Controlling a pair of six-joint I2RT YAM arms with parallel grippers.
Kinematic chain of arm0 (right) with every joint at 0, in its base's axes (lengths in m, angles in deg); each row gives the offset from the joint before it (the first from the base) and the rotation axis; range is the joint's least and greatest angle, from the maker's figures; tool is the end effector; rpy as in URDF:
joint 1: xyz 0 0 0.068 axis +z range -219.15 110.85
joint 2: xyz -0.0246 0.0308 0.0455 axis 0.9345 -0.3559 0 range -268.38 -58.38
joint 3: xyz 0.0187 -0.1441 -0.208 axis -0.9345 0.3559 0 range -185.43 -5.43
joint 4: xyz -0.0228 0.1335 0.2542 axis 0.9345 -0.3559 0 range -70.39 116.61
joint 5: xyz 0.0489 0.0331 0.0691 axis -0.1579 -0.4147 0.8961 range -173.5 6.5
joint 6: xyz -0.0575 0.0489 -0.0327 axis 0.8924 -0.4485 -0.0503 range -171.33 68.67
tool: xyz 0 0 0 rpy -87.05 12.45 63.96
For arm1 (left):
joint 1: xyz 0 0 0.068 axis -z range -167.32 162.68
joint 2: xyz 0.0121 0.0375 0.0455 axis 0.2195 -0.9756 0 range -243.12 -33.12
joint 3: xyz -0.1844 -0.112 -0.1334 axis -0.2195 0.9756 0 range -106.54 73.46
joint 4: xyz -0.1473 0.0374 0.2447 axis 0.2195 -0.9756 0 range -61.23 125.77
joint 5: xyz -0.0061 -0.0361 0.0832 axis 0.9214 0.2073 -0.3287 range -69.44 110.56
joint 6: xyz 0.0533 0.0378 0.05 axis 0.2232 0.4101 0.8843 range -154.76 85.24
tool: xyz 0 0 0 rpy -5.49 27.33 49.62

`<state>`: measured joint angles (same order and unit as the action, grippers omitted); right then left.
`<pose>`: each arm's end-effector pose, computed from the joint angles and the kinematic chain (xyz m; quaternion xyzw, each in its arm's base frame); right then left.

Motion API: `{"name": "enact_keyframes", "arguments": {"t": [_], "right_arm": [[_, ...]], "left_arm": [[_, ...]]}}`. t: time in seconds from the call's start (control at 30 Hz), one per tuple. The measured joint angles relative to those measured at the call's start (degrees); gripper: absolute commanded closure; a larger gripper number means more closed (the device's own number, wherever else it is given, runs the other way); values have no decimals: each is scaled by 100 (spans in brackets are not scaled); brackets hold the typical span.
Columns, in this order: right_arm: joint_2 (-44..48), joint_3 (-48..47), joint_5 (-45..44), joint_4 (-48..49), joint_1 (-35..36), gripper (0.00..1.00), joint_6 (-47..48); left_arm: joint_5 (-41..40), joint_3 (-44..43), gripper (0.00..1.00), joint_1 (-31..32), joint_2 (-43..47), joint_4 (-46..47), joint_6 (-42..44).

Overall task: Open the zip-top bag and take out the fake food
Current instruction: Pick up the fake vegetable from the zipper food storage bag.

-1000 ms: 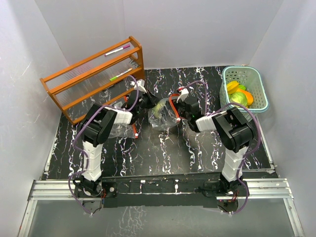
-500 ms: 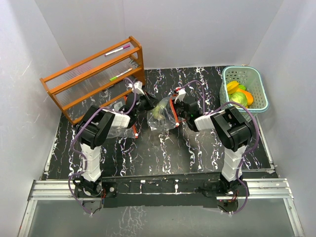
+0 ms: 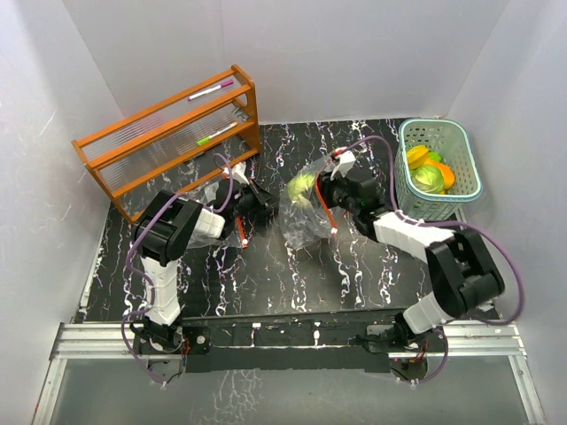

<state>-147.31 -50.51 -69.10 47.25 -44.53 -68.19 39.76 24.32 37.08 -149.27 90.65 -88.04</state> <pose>0.3432 0.1770 0.1553 -0.1249 0.8217 0.2912 0.4737 0.3802 -0.1982 0.0748 -0.0897 0.7689 -0.4896 0.4013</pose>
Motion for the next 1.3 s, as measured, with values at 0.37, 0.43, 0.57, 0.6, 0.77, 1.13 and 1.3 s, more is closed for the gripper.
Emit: {"name": "enact_keyframes", "arguments": {"t": [0.37,0.43,0.57,0.6,0.77,1.13,1.3], "right_arm": [[1567,81,-350,-822,-407,92,282],[1672,146,-398,-1014,-411,92,330],[1755,216,-404,-1298,-411,92,350],[1770,238,-398,-1335,-411,92,348],[1967,256,-544,-1646,-411,91,341],[2577,-885,-1276,-2846,-863,91,621],[2076,-1969,-1104,-3901,-1073,91,844]], "left_arm": [[55,201,94,-170,74,59,-232],[96,249,73,-179,120,103,-293],[289,376,50,-177,164,516,-531],[330,439,50,-177,173,651,-595],[256,944,49,-170,654,748,-671],[7,863,47,-166,1244,507,-437],[-11,850,43,-166,1237,437,-433]]}}
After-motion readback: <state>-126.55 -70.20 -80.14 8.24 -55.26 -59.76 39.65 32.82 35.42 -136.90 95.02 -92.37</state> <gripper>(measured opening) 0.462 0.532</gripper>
